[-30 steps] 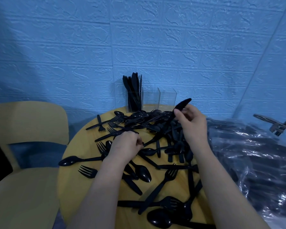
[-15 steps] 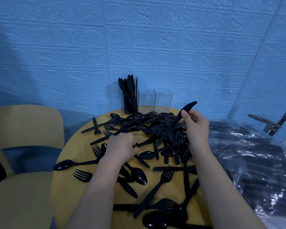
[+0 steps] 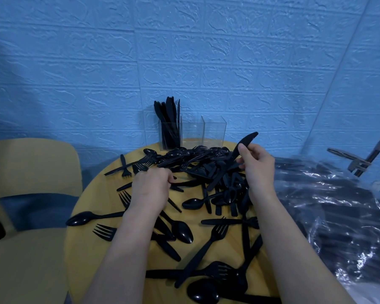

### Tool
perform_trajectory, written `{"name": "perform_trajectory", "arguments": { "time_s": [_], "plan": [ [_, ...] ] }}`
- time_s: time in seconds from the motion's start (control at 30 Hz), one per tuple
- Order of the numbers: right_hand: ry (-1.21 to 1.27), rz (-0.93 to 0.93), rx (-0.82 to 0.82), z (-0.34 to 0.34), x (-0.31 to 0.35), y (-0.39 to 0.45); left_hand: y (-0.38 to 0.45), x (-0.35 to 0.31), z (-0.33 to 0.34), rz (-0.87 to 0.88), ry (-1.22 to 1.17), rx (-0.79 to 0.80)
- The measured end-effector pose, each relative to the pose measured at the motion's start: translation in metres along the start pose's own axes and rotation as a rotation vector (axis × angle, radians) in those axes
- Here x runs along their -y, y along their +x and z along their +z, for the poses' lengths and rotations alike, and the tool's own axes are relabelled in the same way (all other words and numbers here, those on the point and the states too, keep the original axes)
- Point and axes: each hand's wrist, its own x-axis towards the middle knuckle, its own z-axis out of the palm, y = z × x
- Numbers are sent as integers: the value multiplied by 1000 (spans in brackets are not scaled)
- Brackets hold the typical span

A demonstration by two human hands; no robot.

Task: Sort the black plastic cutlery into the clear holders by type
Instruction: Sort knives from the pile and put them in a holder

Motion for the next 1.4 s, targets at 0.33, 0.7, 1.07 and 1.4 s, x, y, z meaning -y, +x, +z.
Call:
{"name": "perform_trajectory", "arguments": {
  "time_s": [0.33, 0.7, 1.07, 1.4],
  "plan": [
    [-1, 8, 29, 2, -3, 0, -7, 4, -9, -38, 0, 20],
    [-11, 43, 72, 4, -5, -1, -7, 10, -11, -145, 20, -72],
    [53, 49, 237, 8, 0, -6, -11, -21, -16, -104, -1038, -46],
    [133, 105, 303, 3, 17, -10, -9, -31, 5, 65, -847, -50]
  ]
}}
